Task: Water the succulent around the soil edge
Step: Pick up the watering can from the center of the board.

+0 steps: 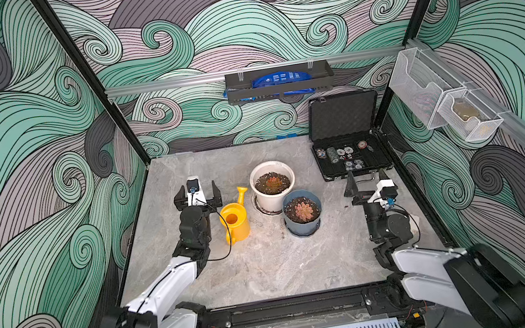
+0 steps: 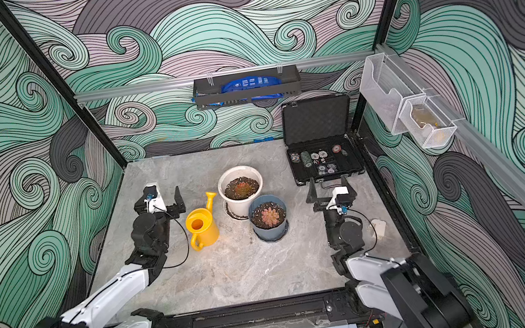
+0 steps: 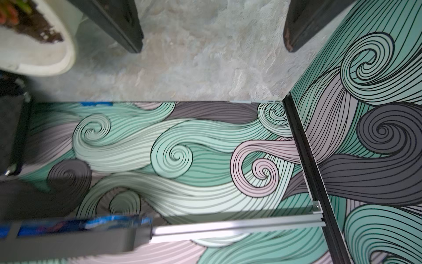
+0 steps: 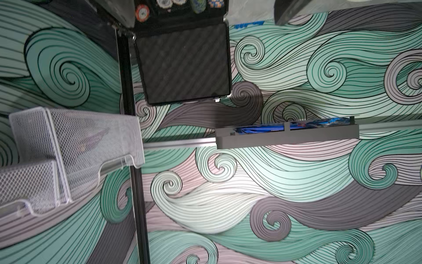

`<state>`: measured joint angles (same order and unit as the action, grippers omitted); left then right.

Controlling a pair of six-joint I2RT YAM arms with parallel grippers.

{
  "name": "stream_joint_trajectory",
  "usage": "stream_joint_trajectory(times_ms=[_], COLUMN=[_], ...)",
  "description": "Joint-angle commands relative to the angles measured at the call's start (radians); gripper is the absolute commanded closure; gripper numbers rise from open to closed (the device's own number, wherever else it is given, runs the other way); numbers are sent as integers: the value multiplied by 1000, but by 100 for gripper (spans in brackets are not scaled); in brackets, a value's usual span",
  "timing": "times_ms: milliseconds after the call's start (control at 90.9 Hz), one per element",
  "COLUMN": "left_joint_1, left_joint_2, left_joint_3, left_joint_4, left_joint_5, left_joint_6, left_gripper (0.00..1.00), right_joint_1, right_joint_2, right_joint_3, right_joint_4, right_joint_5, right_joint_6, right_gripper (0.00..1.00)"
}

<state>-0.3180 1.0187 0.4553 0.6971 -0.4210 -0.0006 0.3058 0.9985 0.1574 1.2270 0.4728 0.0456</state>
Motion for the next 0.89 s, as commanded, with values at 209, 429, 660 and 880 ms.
stream_joint_trajectory(times_ms=[209, 429, 660, 880], left_joint_1=[-64, -126, -234, -328], left_joint_2=[-77, -33, 14, 5], left_joint_3=[199, 268, 380, 545], left_joint_4=[-427, -527, -614, -925], left_joint_5=[76, 139, 344, 465], left_joint_6=[-411, -481, -331, -317], left_gripper=[1, 1, 1, 1], right_joint_1=[-296, -295, -54, 214], right_joint_2=[-175, -119, -19, 224], right_joint_3=[255, 348, 575, 887], right_joint_4=[-987, -1136, -1289, -1520], right_joint_5=[-207, -275, -223, -155], right_joint_6=[682, 651, 531, 430], right_gripper=[1, 1, 4, 5])
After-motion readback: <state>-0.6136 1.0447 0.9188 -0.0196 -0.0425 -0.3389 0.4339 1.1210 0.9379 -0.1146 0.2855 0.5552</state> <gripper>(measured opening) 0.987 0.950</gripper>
